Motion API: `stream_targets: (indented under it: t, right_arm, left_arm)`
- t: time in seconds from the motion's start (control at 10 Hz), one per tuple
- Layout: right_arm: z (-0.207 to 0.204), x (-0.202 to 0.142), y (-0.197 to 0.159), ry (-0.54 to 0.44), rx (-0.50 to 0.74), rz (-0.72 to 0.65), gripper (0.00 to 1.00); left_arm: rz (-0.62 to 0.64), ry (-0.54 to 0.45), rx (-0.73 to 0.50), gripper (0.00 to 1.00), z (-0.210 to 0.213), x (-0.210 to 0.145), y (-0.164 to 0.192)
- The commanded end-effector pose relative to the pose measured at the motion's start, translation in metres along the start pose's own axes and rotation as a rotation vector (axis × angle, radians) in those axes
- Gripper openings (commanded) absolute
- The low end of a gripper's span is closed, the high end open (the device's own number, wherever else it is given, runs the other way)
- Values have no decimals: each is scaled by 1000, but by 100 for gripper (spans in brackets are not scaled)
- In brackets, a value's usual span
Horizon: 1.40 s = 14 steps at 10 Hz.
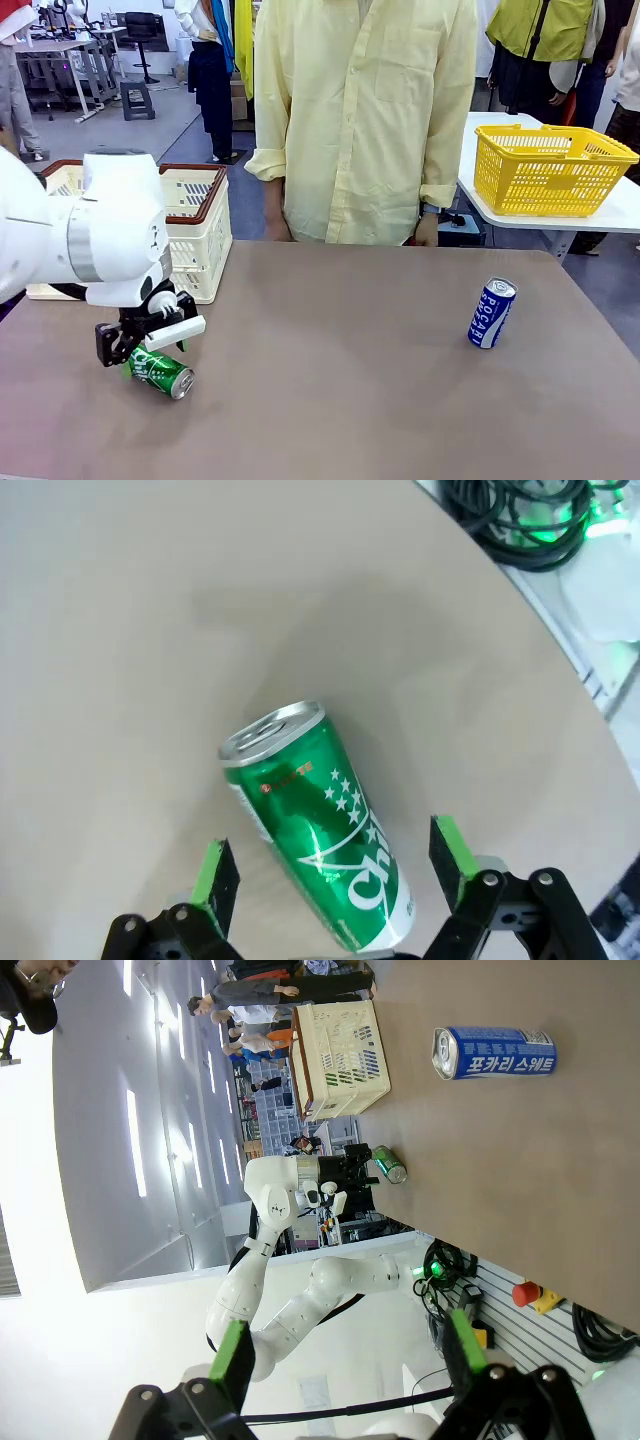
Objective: Place the drinks into the Shopping basket.
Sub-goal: Pick up one drink and place it into the Shopping basket.
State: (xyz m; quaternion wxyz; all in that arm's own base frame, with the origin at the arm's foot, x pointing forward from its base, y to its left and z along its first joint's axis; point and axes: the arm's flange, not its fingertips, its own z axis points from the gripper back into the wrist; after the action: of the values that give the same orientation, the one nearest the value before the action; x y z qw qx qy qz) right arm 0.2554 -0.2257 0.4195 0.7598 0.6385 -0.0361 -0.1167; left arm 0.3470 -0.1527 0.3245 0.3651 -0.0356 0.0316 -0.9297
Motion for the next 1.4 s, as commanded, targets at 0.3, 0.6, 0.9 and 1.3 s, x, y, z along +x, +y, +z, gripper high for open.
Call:
stream_targets:
  t: [0.3,0.6,0.9,1.3]
  right_arm:
    - [3,-1,0,10,2,25,100]
    - [3,-1,0,10,2,25,100]
    - [3,-1,0,10,2,25,100]
    - [3,-1,0,10,2,25,100]
  left_arm:
    - [40,15,-28,100,-34,7,-25]
    - [183,-5,-26,100,-34,6,-25]
    - [250,-5,23,100,-34,0,-25]
    - [249,10,30,0,-32,-3,-27]
